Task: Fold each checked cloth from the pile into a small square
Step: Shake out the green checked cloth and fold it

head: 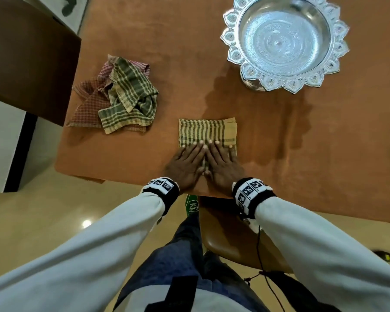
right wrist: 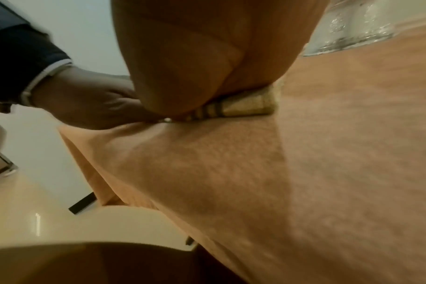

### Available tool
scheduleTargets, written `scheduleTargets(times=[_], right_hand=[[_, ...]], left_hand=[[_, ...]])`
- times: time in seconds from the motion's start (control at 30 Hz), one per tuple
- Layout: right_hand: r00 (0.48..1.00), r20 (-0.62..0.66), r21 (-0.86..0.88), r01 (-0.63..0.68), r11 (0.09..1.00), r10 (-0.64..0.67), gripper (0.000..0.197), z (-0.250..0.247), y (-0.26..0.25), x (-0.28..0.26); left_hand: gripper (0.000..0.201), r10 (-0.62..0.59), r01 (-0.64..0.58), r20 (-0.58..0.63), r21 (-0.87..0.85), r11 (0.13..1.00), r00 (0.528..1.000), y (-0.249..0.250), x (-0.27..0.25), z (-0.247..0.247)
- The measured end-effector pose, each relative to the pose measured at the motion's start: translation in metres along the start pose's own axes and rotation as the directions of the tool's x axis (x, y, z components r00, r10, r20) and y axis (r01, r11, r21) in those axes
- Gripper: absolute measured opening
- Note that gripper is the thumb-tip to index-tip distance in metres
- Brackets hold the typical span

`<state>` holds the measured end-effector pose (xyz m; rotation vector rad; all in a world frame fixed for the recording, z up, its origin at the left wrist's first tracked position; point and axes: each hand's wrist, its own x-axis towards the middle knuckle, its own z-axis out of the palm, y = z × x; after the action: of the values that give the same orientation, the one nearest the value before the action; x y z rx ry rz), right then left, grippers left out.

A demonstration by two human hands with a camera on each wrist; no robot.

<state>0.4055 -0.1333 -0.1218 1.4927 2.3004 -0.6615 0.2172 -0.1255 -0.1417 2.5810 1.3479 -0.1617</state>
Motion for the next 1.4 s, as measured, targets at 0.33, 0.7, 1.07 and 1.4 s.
scheduleTargets(times=[0.33, 0.7, 1.07, 1.4], right_hand=[[0.998, 0.012, -0.017, -0.067, 0.998, 0.067, 0.092, -0.006, 0.015, -0.023], [0.978, -0.182, 0.13, -0.083, 0.988, 0.106, 0.053, -0.018, -0.008, -0.022], [0.964, -0.258, 0.135, 0.093, 0.986, -0.056, 0.047, -0.008, 0.037, -0.046], [0.887, -0.318, 0.718, -0.005, 0.696, 0.335, 0.026, -0.052, 0.05, -0.024]], left_hand=[[0.054, -0.024, 0.025, -0.006, 0.028, 0.999, 1.0, -0.022, -0.041, -0.009], [0.027, -0.058, 0.057, -0.058, -0.019, 0.998, 0.997, -0.009, -0.022, -0.06], [0.048, 0.036, -0.036, 0.047, -0.006, 0.999, 0.998, -0.019, -0.049, -0.035], [0.01, -0.407, 0.268, -0.042, -0.69, 0.672, 0.912, -0.03, -0.015, -0.066]])
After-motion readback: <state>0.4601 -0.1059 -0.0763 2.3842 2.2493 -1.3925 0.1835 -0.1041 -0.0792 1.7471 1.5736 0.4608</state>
